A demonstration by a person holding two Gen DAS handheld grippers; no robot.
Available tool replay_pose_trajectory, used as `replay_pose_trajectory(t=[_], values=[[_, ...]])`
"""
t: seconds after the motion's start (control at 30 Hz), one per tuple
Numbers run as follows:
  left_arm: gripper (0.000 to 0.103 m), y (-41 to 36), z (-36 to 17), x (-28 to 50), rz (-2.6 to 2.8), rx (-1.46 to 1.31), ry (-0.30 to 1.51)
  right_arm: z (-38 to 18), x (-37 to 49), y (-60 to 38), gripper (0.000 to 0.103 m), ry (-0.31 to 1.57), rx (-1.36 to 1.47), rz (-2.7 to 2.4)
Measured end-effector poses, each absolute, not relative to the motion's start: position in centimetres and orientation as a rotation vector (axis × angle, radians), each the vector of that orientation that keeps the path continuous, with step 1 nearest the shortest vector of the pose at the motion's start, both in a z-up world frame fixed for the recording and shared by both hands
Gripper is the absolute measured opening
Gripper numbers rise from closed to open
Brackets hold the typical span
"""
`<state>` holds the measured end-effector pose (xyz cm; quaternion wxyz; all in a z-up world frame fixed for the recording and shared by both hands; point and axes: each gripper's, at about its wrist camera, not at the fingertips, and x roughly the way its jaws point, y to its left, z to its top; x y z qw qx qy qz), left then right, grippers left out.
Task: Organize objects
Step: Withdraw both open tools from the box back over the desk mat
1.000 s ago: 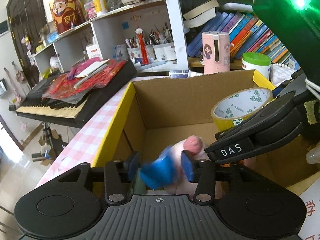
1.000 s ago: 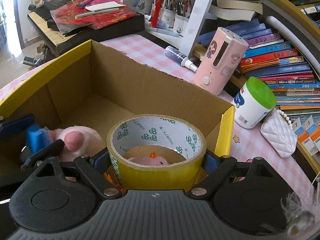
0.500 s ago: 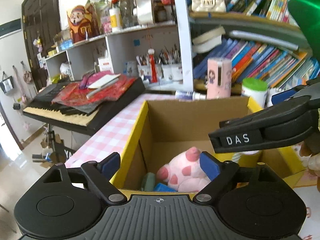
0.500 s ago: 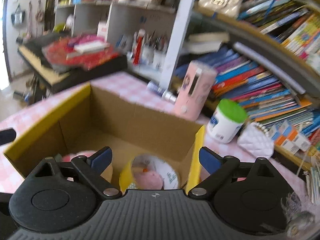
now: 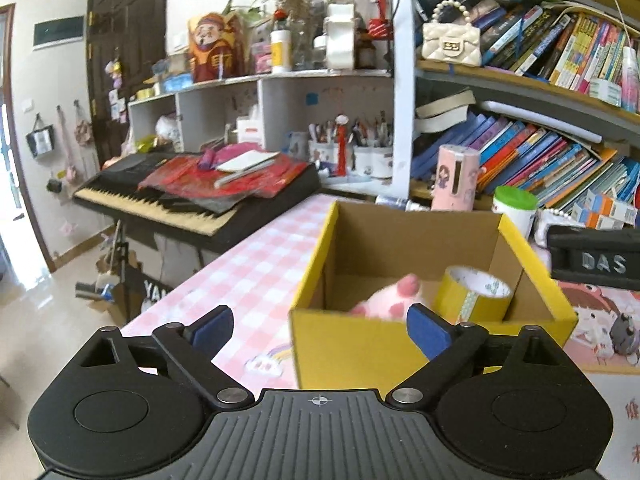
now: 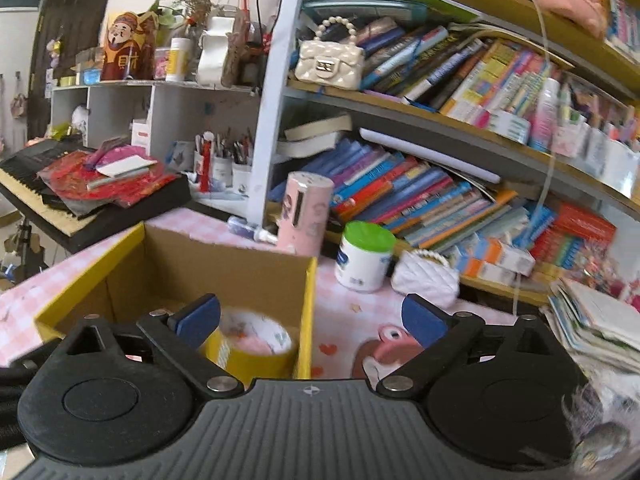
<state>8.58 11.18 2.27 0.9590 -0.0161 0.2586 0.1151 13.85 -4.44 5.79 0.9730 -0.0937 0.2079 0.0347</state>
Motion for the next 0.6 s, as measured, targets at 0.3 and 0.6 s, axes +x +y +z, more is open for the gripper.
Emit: replay_pose_trajectory(t=[0.3, 0.6], values=[[0.096, 12.0, 0.8, 3.9, 0.272, -0.034, 0.581, 2.8, 7.4, -3.9, 0.099, 0.467, -0.240, 0.036], [0.096, 12.2, -0.3, 0.2, 0.270, -0.027, 0.622, 1.2, 3.1, -3.6, 0.099, 0.497, -0.253, 0.030]])
